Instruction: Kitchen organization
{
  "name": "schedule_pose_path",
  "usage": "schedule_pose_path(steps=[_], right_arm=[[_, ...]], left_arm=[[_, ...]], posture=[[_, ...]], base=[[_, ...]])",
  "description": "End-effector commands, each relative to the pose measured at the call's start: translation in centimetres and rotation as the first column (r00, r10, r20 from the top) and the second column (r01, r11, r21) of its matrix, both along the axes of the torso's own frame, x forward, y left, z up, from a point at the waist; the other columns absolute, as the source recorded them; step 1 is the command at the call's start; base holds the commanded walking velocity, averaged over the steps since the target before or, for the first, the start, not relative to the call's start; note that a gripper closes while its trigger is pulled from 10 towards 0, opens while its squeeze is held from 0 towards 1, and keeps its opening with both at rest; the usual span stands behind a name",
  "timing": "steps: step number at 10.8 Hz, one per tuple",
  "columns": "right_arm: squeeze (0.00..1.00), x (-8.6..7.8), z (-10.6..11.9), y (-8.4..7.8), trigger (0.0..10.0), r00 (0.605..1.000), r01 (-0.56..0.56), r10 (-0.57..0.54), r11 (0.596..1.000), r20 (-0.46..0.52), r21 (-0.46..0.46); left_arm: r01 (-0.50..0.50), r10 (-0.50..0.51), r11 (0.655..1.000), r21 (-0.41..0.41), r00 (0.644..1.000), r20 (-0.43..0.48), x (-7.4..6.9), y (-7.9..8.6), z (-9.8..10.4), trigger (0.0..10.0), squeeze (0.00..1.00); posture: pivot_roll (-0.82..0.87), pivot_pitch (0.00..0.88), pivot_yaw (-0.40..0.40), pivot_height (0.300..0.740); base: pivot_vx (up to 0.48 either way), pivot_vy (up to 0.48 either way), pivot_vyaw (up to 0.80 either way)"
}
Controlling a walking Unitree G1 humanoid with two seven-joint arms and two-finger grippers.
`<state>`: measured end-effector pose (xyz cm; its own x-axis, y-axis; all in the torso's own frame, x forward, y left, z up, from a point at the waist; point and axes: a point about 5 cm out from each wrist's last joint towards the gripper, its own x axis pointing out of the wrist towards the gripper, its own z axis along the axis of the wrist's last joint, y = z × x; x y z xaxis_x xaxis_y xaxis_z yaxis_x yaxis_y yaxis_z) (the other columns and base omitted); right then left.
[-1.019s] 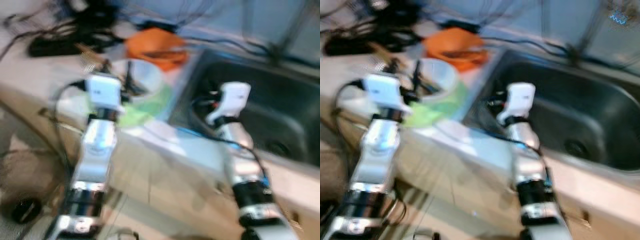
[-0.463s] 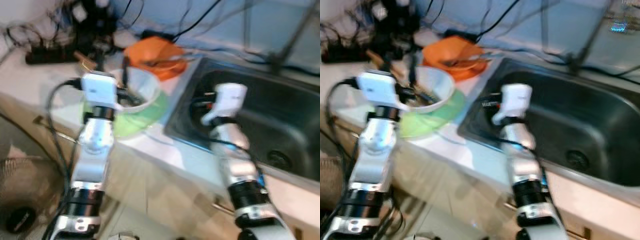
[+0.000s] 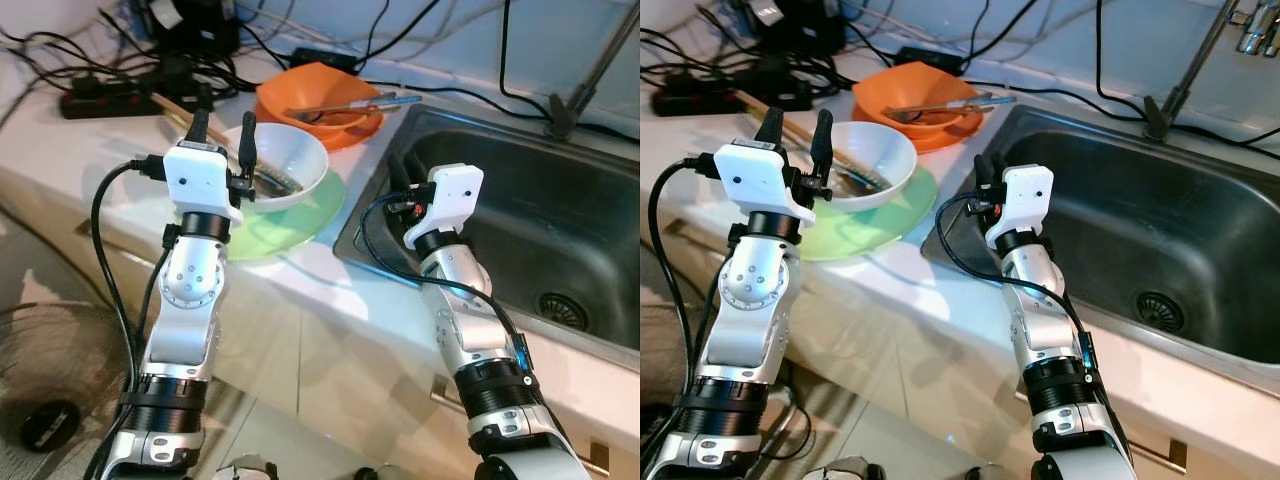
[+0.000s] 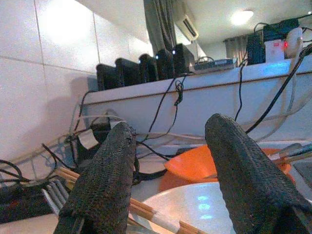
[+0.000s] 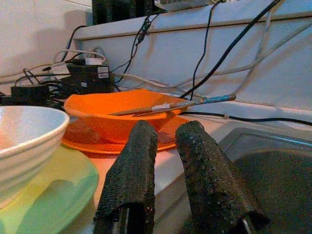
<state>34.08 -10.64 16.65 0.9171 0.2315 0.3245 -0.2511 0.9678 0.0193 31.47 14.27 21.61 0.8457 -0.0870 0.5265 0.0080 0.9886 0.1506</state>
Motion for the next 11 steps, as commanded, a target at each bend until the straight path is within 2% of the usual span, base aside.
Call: schedule_pose_path(steps=[1,2,3,4,6,7,8,9,11], right_arm=[[0.0,0.0,-0.1,-0.2,10.0,1.0,0.005,-0.005,1.0,-0.004,0.007],[0.0,0.1,-0.1,-0.2,10.0,1.0,0.004,-0.004,1.0,-0.005,0.009],[0.0,0.1,-0.1,-0.2,10.0,1.0,0.004,-0.004,1.0,-0.005,0.011],[0.0,0.1,-0.2,-0.2,10.0,1.0,0.004,-0.004,1.0,-0.008,0.013],[0.0,0.1,-0.2,0.0,10.0,1.0,-0.001,0.001,1.0,-0.01,0.014],[0.0,0.1,-0.2,0.0,10.0,1.0,-0.004,0.004,1.0,-0.009,0.015],[0.0,0.1,-0.2,0.1,10.0,1.0,-0.006,0.006,1.0,-0.009,0.014],[0.0,0.1,-0.2,0.2,10.0,1.0,-0.011,0.011,1.0,-0.007,0.013],[0.0,0.1,-0.2,0.2,10.0,1.0,-0.013,0.013,1.0,-0.005,0.014]], left_arm=[[0.01,-0.01,1.0,-0.002,1.0,0.03,0.0,0.0,1.3,10.0,0.0],[0.004,-0.002,0.999,-0.039,0.998,0.059,0.1,1.0,3.1,10.0,0.0],[-0.033,0.039,0.995,-0.092,0.997,0.07,0.0,2.7,4.0,10.0,0.0],[-0.114,0.118,0.985,-0.133,0.993,0.025,0.0,5.5,3.5,10.0,0.0],[-0.188,0.176,0.969,-0.161,0.98,-0.089,-0.3,8.6,1.4,10.0,0.0],[-0.177,0.146,0.958,-0.225,0.978,-0.151,-0.4,9.4,0.6,10.0,0.0],[-0.165,0.122,0.955,-0.246,0.976,-0.182,-0.4,9.5,0.1,10.0,0.0],[-0.111,0.032,0.942,-0.316,0.969,-0.244,-0.5,9.5,-1.0,10.0,0.0],[-0.006,-0.097,0.943,-0.332,0.951,-0.292,-0.2,8.7,-1.7,10.0,0.0]], posture=[[0.11,0.1,-0.034,0.74],[0.11,0.099,-0.035,0.74],[0.11,0.099,-0.036,0.74],[0.12,0.1,-0.037,0.74],[0.12,0.101,-0.035,0.74],[0.12,0.098,-0.035,0.74],[0.12,0.093,-0.035,0.74],[0.12,0.087,-0.034,0.74],[0.12,0.074,-0.03,0.74]], base=[[0.0,0.0,0.0],[0.0,0.0,0.0],[0.0,0.0,0.0],[0.0,0.0,0.0],[0.0,0.0,0.0],[0.0,0.0,0.0],[0.0,0.0,0.0],[0.0,0.0,0.0],[0.0,0.0,0.0]])
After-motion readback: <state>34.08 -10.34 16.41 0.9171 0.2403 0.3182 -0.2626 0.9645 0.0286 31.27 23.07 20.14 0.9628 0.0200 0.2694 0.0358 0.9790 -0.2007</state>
